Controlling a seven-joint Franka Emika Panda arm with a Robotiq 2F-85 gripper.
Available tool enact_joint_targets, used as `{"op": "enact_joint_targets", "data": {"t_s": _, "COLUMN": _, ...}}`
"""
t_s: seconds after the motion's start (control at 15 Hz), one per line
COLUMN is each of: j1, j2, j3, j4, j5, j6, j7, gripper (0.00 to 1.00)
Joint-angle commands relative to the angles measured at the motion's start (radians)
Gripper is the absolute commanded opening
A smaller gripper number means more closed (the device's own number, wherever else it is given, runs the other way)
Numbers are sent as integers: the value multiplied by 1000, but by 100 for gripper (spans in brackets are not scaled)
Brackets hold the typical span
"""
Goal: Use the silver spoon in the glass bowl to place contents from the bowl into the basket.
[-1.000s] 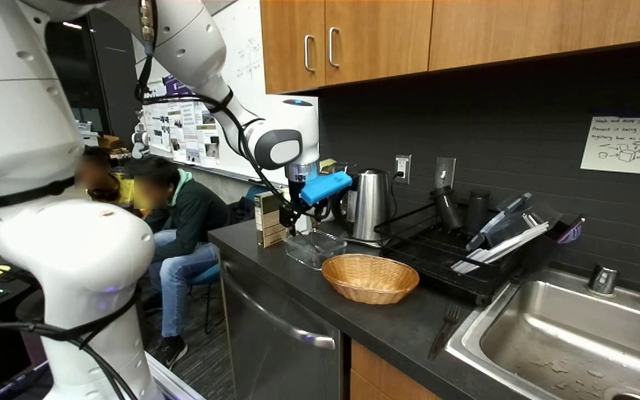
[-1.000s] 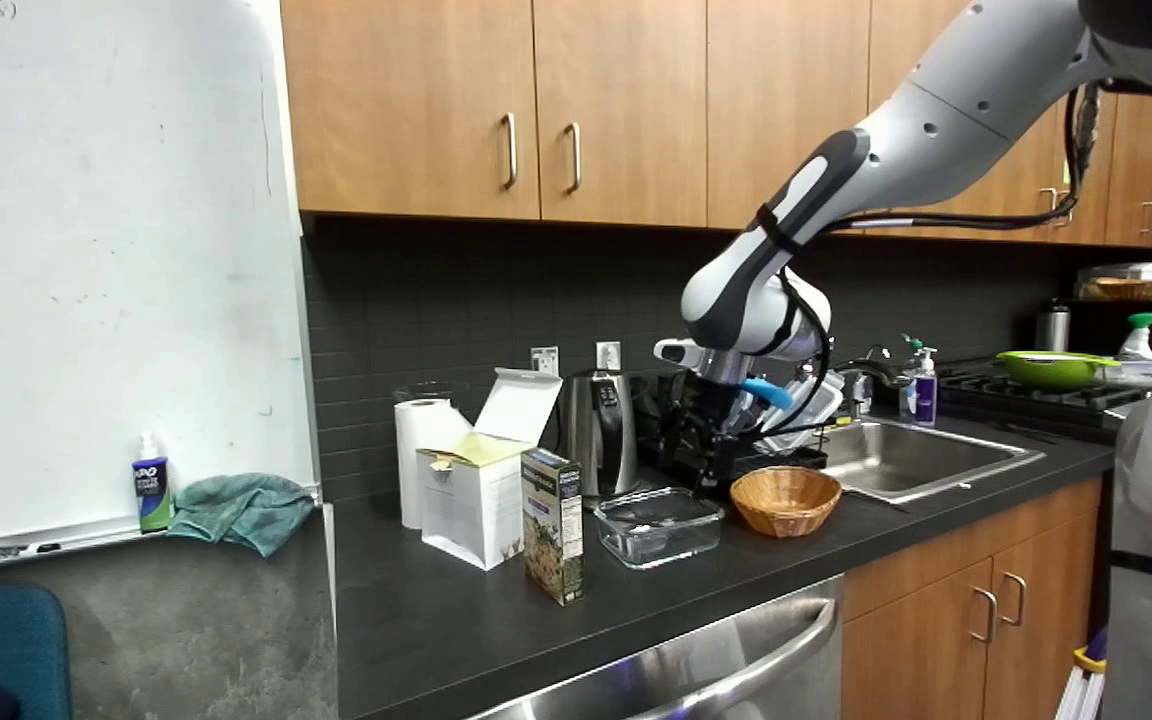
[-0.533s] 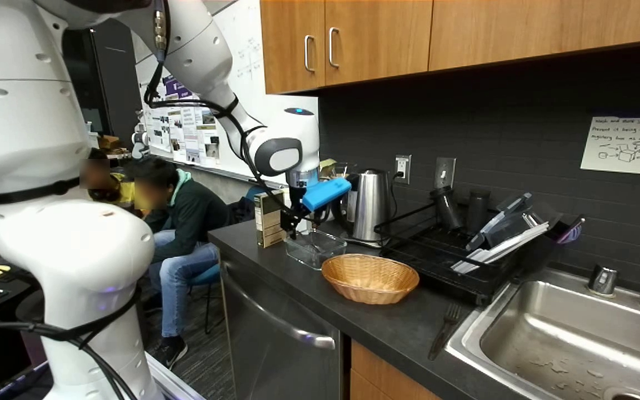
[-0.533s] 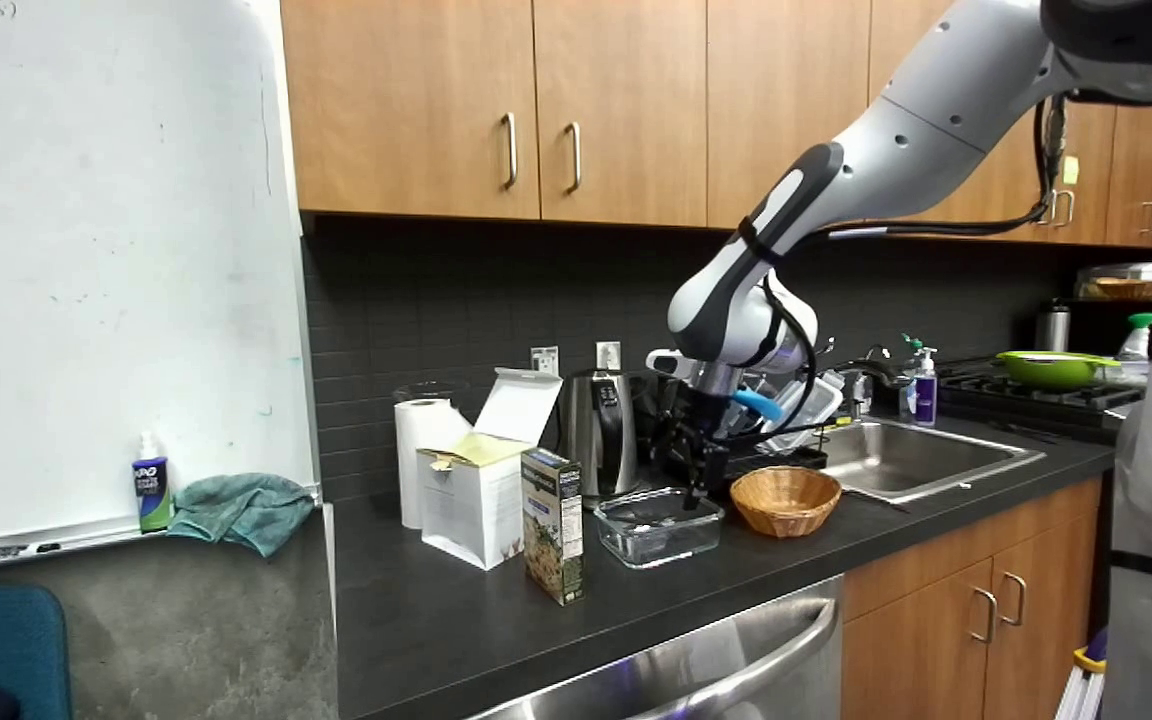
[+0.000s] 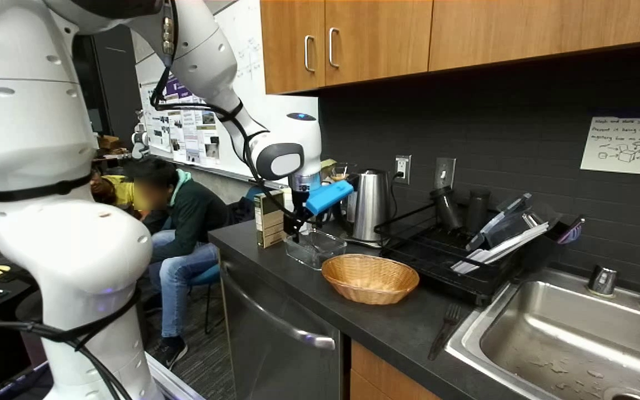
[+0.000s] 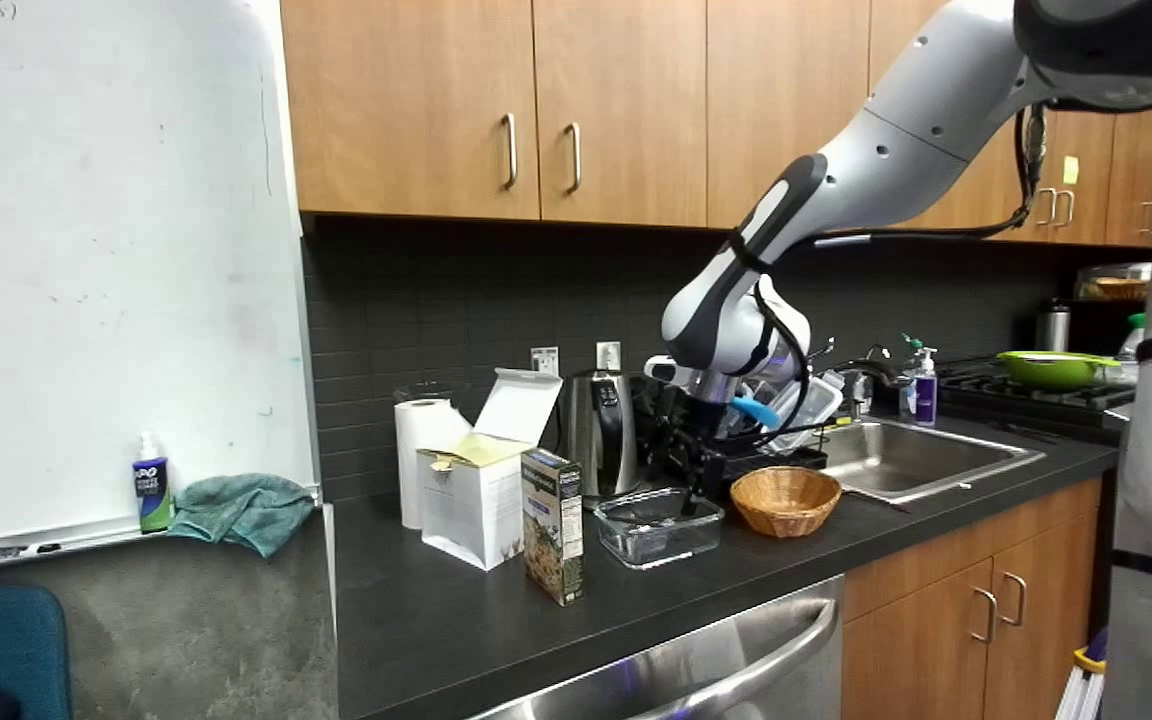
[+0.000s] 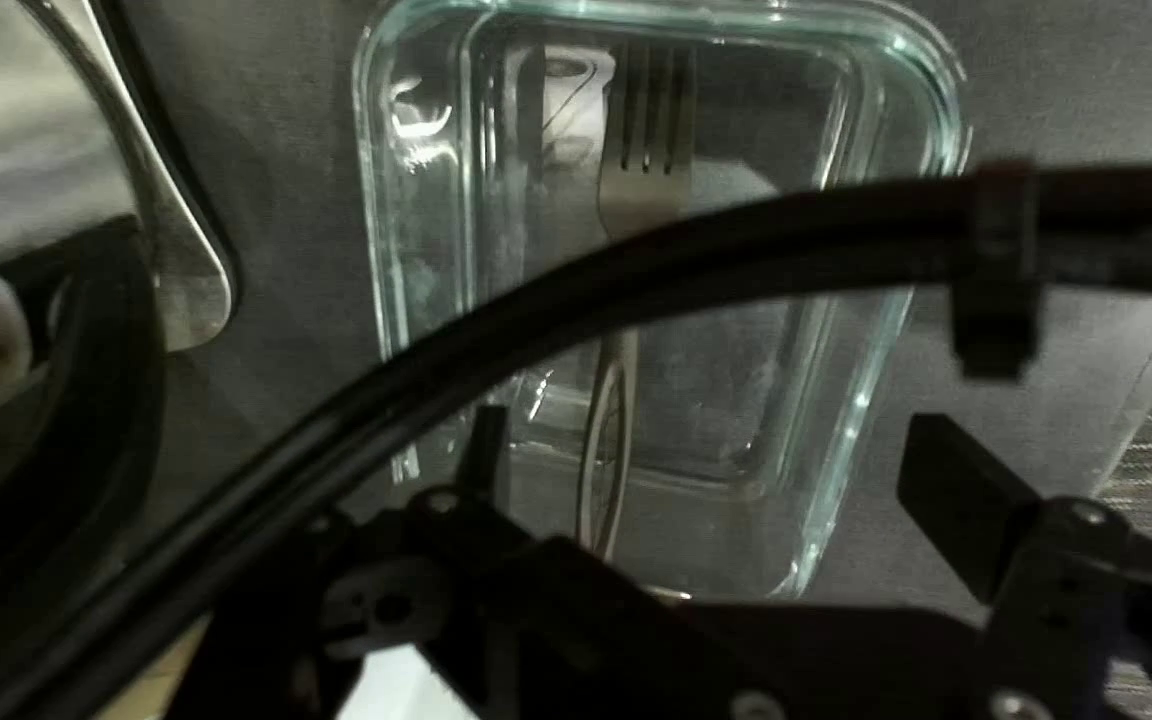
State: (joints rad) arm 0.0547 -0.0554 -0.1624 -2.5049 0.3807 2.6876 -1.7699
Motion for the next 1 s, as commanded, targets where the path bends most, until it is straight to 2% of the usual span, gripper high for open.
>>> {"op": "enact_joint_targets", "data": {"t_s": 0.0, "j1": -28, "j2": 24, "j3": 27, "j4": 13, "j5": 39, "j6": 33, "j7": -59, "gripper": 100}}
{"op": "enact_joint_targets", "data": {"t_s": 0.4, "j1": -45, "j2": 33, "j3": 44, "j4": 13, "j5": 52, "j6": 57, "j7": -75, "gripper": 100}}
{"op": "enact_joint_targets", "data": {"t_s": 0.47, "j1": -26, "j2": 34, "j3": 24, "j4": 11, "j5": 54, "j6": 60, "j7": -81, "gripper": 100}}
{"op": "enact_joint_targets", "data": {"t_s": 0.67, "j1": -28, "j2": 32, "j3": 23, "j4": 6, "j5": 46, "j6": 57, "j7": -84, "gripper": 100}}
{"op": "enact_joint_targets", "data": {"t_s": 0.73, "j1": -53, "j2": 25, "j3": 47, "j4": 6, "j5": 15, "j6": 31, "j7": -45, "gripper": 100}}
{"op": "enact_joint_targets", "data": {"t_s": 0.93, "j1": -57, "j2": 25, "j3": 52, "j4": 5, "j5": 15, "j6": 29, "j7": -44, "gripper": 100}}
